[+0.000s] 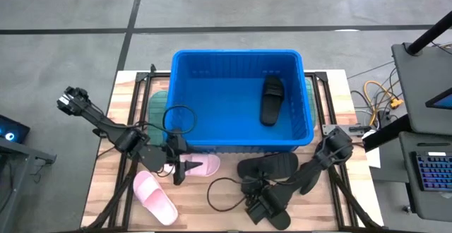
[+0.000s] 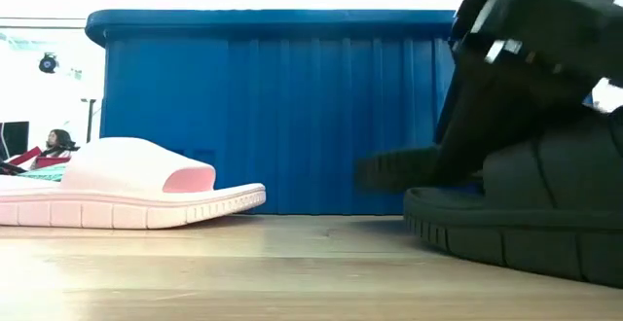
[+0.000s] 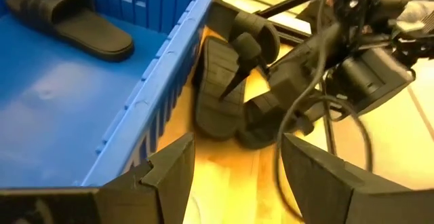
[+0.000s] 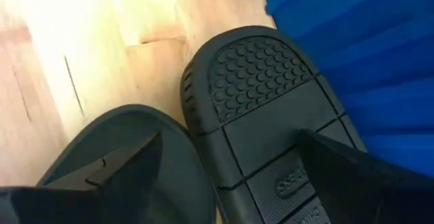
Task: Pick and place slides into bin
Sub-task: Put the black slipper into the blue bin
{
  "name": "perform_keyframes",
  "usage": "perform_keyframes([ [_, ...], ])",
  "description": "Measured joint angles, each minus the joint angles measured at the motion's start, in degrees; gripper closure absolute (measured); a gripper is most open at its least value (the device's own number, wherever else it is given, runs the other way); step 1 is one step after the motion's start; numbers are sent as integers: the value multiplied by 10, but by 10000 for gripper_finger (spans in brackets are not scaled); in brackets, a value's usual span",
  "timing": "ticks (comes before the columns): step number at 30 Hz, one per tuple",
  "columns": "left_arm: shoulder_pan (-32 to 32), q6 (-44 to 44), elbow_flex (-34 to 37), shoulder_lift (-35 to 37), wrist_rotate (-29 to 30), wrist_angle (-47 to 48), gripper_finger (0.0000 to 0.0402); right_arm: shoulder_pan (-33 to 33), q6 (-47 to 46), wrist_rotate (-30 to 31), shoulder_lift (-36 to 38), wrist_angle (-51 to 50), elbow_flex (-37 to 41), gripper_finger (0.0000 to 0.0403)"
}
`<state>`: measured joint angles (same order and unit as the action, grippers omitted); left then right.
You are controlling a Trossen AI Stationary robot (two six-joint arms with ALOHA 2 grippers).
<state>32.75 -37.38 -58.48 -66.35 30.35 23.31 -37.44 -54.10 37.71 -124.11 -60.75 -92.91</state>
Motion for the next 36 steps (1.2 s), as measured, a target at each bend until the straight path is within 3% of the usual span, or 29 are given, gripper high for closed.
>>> perform_keyframes([
  [16, 0, -13, 0, -1, -8, -9, 197, 18, -127, -2, -10, 14, 14, 77],
  [21, 0, -13, 4, -1, -8, -11, 198, 14, -120, -11, -9, 8, -7, 77],
  [30, 0, -13, 8, -1, -8, -18, 198, 13, -5, -19, -9, 35, -60, 77],
  [36, 0, -13, 8, -1, -8, -18, 198, 23, -21, -18, -9, 19, -57, 77],
])
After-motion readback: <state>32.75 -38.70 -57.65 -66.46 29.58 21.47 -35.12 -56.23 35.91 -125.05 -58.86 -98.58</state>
